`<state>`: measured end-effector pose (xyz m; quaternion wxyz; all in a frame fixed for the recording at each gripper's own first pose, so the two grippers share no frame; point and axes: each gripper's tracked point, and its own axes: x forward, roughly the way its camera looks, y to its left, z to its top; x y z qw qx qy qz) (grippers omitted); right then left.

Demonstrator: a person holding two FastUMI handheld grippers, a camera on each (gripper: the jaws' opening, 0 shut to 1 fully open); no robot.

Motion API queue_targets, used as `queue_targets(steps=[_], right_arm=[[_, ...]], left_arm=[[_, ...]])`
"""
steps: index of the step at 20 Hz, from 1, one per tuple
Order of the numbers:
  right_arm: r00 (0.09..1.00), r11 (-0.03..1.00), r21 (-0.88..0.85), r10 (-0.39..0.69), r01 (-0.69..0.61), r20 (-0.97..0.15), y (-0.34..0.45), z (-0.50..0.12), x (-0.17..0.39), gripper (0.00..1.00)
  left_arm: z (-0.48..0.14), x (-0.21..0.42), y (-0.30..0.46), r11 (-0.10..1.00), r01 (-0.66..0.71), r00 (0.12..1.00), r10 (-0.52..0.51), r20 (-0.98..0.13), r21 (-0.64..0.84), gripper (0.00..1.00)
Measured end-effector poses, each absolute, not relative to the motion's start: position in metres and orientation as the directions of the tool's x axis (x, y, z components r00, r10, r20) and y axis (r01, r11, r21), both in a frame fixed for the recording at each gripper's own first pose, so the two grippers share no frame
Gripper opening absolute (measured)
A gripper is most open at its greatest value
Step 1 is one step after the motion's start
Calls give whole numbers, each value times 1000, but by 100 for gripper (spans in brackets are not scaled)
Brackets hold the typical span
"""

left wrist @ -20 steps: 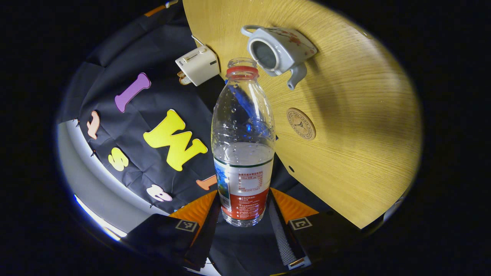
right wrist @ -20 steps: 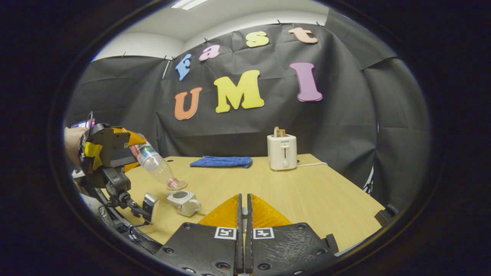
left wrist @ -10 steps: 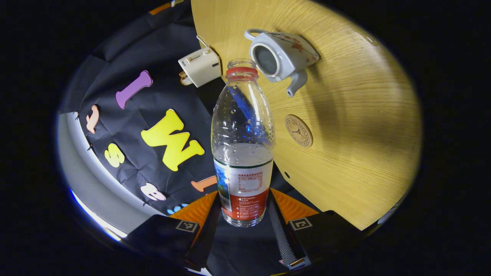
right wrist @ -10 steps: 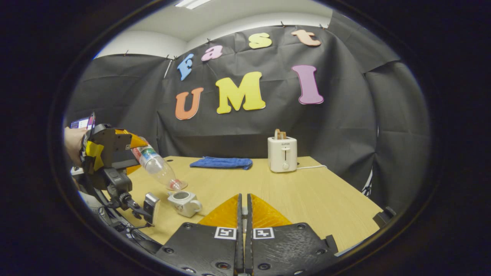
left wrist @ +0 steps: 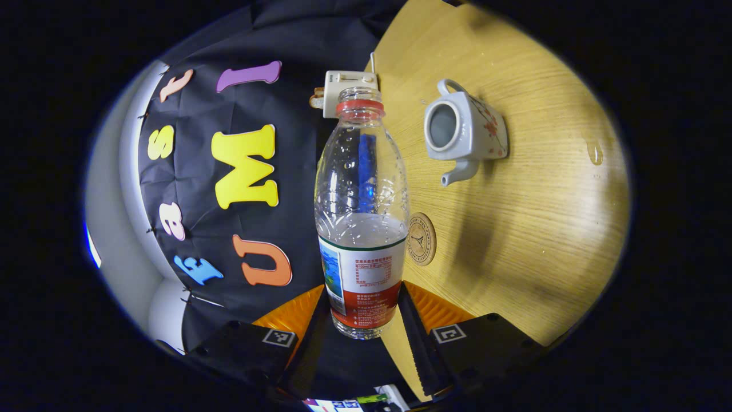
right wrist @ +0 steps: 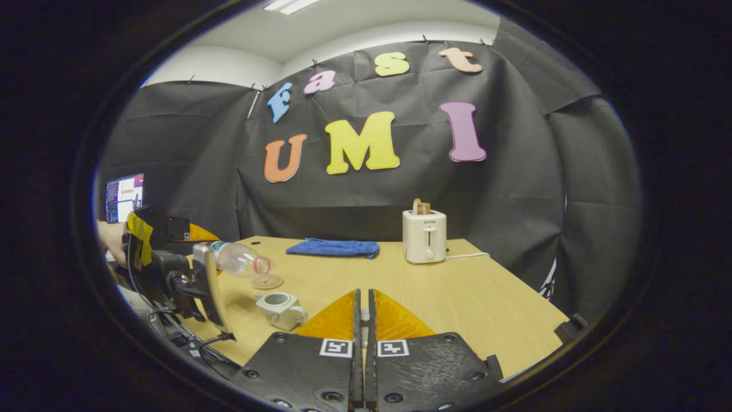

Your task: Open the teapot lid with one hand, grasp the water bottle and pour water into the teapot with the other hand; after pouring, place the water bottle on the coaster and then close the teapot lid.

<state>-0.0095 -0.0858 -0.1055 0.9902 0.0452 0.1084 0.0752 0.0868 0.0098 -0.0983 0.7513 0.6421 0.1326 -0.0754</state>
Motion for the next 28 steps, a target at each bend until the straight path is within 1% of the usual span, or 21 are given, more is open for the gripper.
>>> queue_targets(steps=[2,5,8,10,14,17,21,24,26,28], right_arm=[[965,984,104,163,-144,-205,-83,-103,-9,1],[965,983,103,171,-152,-200,-80,-97,-9,1],[965,982,102,178,-161,-192,-76,-92,-8,1],[964,981,100,182,-165,-191,-72,-90,-9,1],[964,981,87,187,-174,-187,-67,-85,-8,1],[964,981,92,186,-171,-188,-67,-86,-7,1],[964,982,92,180,-164,-196,-69,-89,-7,1],[964,984,91,171,-155,-205,-72,-94,-6,1],[962,985,89,167,-151,-216,-74,-99,-5,1],[959,985,91,163,-146,-230,-77,-105,-5,1]], left_arm=[[-108,82,15,346,291,944,47,-326,892,71],[-123,71,18,601,294,923,22,-383,743,72],[-124,69,14,775,271,914,-21,-405,571,72],[-119,68,7,846,256,918,-61,-391,467,72],[-108,74,-7,941,226,938,-141,-317,250,72],[-98,76,-15,967,226,946,-189,-263,118,72],[-105,85,-20,976,220,949,-212,-234,9,72],[-114,98,-13,980,190,949,-198,-245,-58,73],[-115,120,-9,977,183,948,-206,-242,-114,74],[-123,135,-7,975,177,943,-207,-260,-133,75]])
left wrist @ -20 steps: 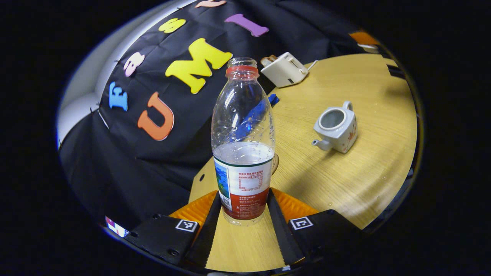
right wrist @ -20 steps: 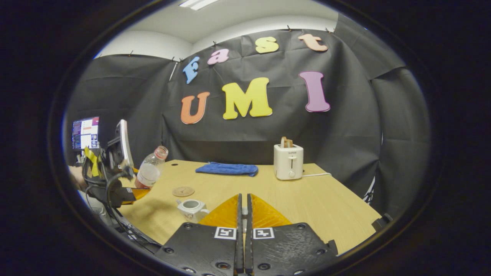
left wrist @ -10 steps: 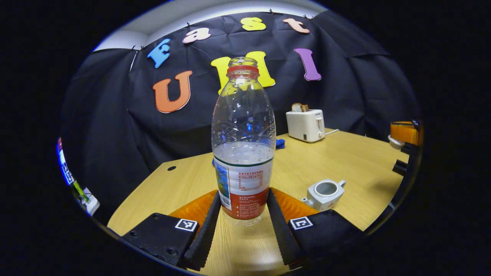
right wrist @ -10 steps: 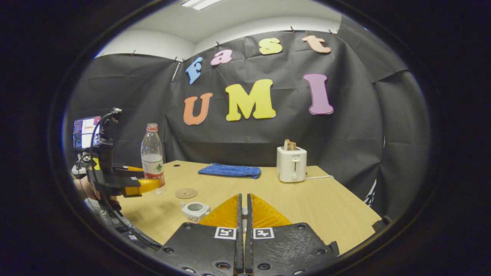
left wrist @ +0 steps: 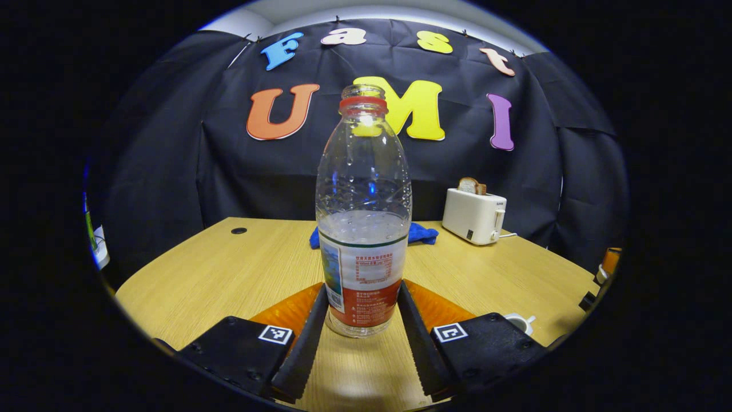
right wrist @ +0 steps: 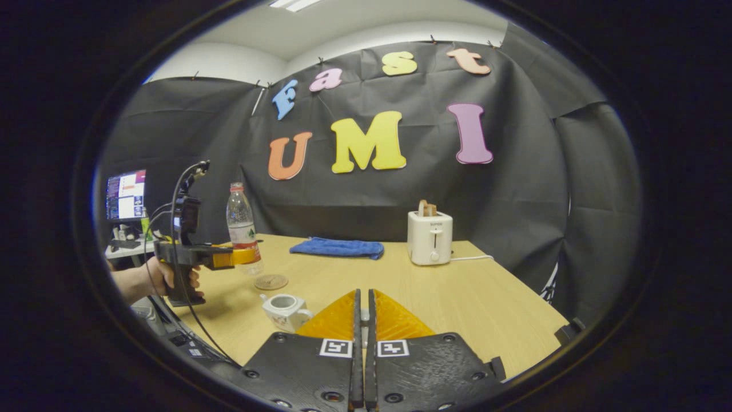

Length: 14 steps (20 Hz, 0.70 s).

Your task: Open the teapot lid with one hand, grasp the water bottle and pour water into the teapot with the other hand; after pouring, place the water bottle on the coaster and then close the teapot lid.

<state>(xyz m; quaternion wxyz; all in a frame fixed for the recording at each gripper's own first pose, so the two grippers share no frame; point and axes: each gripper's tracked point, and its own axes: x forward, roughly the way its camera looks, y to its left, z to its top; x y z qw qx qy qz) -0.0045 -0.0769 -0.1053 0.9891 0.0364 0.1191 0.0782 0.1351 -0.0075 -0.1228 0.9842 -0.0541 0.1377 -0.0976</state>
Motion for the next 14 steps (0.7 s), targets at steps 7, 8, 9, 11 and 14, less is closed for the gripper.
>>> queue_targets(steps=[7,8,9,11,14], right_arm=[[958,989,81,137,-121,-252,-90,-113,1,1],[957,990,80,135,-118,-255,-90,-115,1,1],[956,990,80,134,-117,-260,-91,-116,2,1],[955,990,86,131,-112,-267,-93,-119,3,1],[953,990,87,134,-115,-271,-91,-122,5,1]], left_arm=[[-144,173,-6,983,159,942,-180,-283,-95,77],[-149,176,-6,983,154,939,-176,-294,-97,76],[-155,178,-5,984,148,936,-173,-305,-103,77],[-163,179,-7,982,153,928,-182,-325,-114,77],[-170,180,-8,982,156,923,-184,-338,-109,77]])
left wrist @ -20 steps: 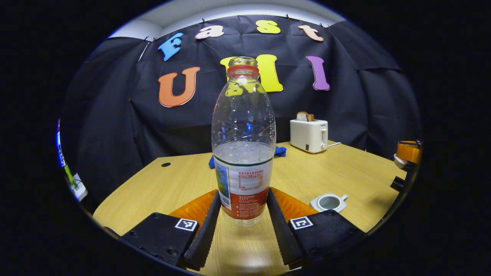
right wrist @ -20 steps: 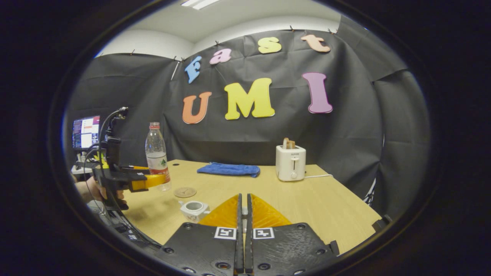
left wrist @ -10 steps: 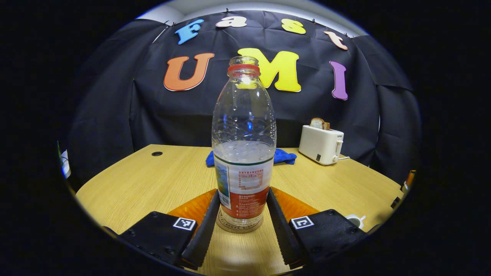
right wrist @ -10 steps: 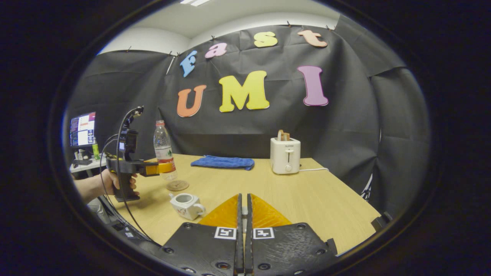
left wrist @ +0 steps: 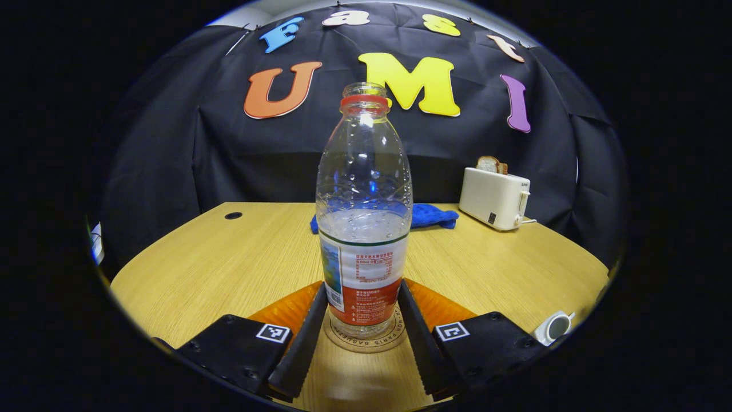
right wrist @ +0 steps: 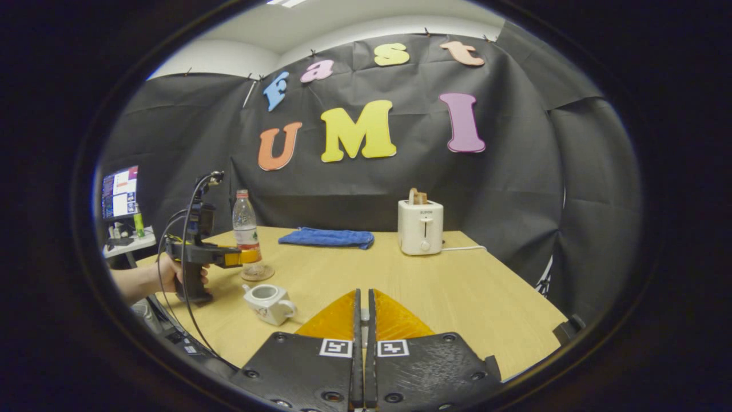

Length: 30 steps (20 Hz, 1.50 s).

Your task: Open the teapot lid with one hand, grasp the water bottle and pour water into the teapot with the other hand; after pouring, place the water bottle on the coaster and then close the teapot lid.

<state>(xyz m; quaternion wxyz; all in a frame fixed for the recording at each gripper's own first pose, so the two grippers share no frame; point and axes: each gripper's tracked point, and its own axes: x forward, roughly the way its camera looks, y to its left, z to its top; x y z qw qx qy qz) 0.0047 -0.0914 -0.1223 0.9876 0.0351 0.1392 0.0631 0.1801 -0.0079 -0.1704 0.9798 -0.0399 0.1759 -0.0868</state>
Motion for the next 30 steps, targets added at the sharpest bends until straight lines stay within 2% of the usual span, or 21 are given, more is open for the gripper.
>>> queue_targets(steps=[10,11,13,15,21,24,30], right_arm=[[951,989,95,139,-116,-277,-91,-126,4,1],[951,989,94,138,-117,-276,-91,-126,5,1],[951,988,95,141,-119,-274,-90,-125,3,1],[951,988,95,142,-120,-274,-89,-125,2,1],[951,985,84,168,-151,-260,-71,-117,5,1],[947,978,92,203,-186,-249,-52,-112,15,1],[932,954,101,298,-283,-208,2,-100,47,0]], left_arm=[[-175,178,-14,981,165,918,-192,-347,-105,82],[-175,178,-15,980,165,916,-193,-352,-108,89],[-172,176,-16,980,167,917,-196,-347,-111,92],[-170,173,-11,981,161,918,-187,-349,-105,99],[-170,138,1,985,122,903,-162,-397,-125,99],[-152,111,10,982,108,920,-157,-360,-154,99],[-113,51,54,988,31,964,-69,-255,-151,99]])
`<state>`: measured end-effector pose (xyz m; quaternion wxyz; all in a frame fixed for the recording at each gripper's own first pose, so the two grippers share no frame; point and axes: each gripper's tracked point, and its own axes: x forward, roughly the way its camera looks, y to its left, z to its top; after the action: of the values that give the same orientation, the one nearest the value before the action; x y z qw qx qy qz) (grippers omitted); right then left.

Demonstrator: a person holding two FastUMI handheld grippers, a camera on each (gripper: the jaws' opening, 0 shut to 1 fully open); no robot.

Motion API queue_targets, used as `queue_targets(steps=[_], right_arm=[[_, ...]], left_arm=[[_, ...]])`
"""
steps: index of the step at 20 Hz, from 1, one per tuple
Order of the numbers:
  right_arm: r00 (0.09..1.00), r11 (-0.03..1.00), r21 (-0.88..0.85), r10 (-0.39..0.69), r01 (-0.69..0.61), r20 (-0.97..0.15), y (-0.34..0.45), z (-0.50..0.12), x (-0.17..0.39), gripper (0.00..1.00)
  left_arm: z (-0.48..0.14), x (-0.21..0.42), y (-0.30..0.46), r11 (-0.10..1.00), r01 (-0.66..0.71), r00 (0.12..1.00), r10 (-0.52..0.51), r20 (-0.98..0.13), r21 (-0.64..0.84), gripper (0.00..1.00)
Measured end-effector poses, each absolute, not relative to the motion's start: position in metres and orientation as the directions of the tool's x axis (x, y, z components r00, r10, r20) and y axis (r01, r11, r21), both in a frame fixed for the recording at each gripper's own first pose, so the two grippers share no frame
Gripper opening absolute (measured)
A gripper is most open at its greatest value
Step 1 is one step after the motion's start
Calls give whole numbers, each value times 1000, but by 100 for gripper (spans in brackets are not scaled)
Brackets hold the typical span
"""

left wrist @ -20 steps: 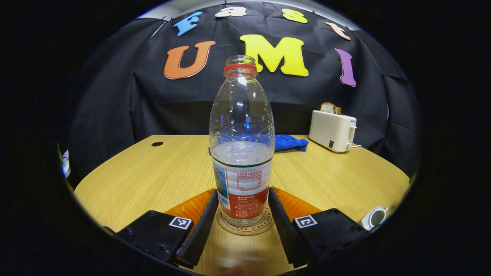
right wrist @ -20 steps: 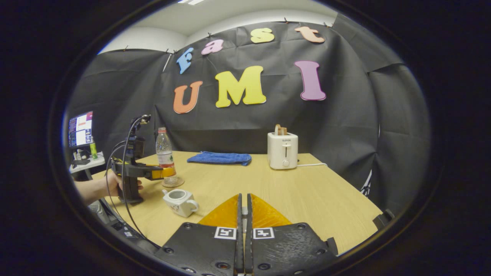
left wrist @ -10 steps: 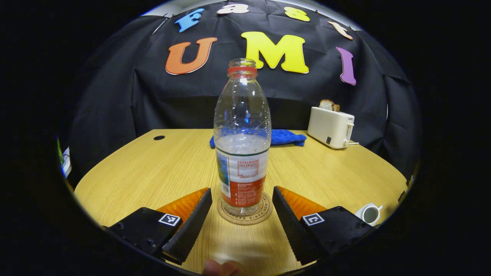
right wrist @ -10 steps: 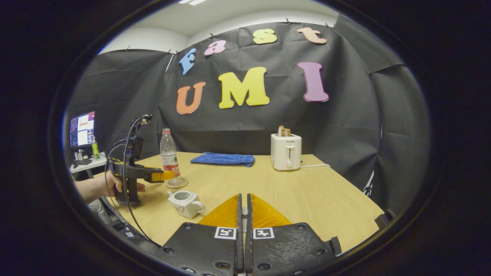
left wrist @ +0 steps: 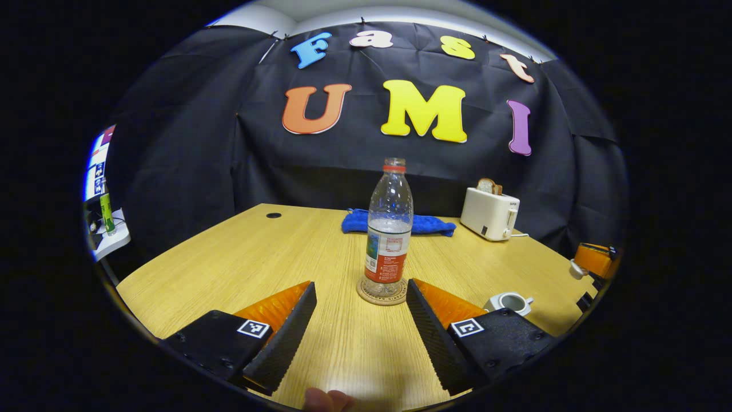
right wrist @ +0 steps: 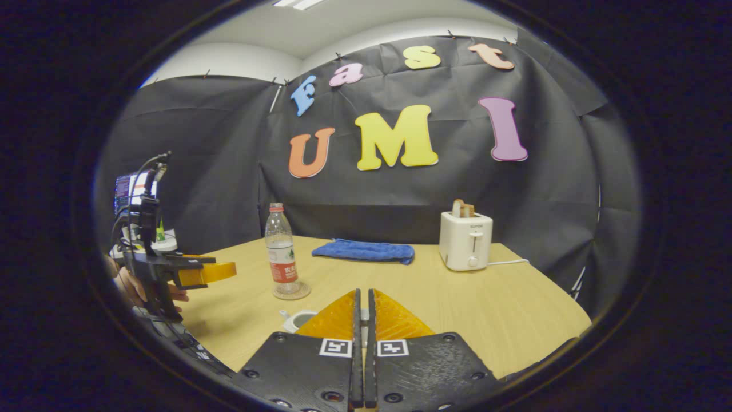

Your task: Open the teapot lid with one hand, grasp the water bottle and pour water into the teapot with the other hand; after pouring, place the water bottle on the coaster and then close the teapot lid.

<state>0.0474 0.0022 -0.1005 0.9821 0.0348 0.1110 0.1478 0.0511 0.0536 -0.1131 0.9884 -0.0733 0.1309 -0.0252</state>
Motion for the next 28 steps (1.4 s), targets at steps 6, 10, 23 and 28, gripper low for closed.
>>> queue_targets(steps=[6,10,23,28], right_arm=[[905,924,89,382,-372,-187,58,-110,73,1],[882,908,78,418,-411,-216,82,-132,79,1],[878,908,76,418,-412,-233,90,-149,76,1],[880,908,74,418,-412,-226,91,-152,74,0]], left_arm=[[-91,10,90,994,-46,983,27,-181,-102,99],[-87,-4,103,993,-78,986,63,-157,-92,98],[-77,-5,102,993,-86,985,73,-157,-78,99],[-74,-6,98,994,-80,986,68,-151,-73,98]])
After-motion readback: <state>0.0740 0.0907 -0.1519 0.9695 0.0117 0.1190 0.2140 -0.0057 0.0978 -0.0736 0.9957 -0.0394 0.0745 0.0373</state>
